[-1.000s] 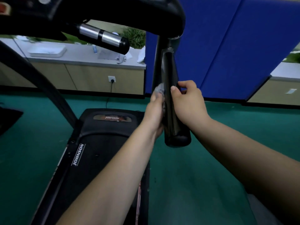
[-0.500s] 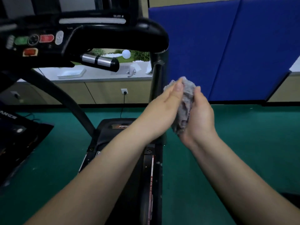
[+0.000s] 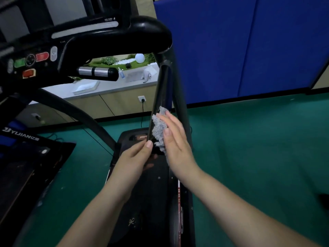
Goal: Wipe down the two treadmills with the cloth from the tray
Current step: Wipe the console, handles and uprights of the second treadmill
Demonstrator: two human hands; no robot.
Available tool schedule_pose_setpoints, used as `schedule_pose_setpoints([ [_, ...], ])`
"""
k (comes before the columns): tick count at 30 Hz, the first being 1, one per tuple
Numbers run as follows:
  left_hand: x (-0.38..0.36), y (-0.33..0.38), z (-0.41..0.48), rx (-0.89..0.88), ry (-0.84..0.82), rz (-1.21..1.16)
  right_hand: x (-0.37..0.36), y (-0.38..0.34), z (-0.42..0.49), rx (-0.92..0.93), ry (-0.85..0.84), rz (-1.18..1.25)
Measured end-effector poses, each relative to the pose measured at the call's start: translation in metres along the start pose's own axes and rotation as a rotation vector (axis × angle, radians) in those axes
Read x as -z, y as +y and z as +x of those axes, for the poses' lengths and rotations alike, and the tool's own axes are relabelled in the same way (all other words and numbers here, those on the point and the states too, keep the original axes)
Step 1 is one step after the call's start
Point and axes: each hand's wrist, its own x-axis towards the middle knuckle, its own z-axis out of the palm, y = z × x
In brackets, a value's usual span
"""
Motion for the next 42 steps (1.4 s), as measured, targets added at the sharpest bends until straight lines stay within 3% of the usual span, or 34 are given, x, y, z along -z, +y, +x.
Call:
schedule_pose_setpoints([
  [7, 0.004, 0.004, 0.004, -0.040, 0.038, 0.177, 0.007, -0.005, 0.080, 0.117, -0.329, -0.439],
  [12, 0.006, 0.006, 0.004, -0.040, 0.019, 0.266, 0.012, 0.019, 0.168, 0.009, -0.352, -0.547],
  [19, 0.012, 0.008, 0.005, -0.052, 0.000, 0.321, 0.009, 0.031, 0.196, -0.153, -0.133, -0.195],
  [29, 0.012, 0.009, 0.005, -0.167, -0.022, 0.394, -0.013, 0.006, -0.010, -0.016, 0.021, 0.123],
  [35, 0.012, 0.014, 0.007, -0.180, 0.002, 0.549, -0.007, 0.014, 0.033, -0.017, 0.019, 0.124],
  [42, 0.015, 0.022, 0.009, -0.193, -0.047, 0.639, 0.000, 0.050, 0.150, -0.135, 0.036, 0.080],
])
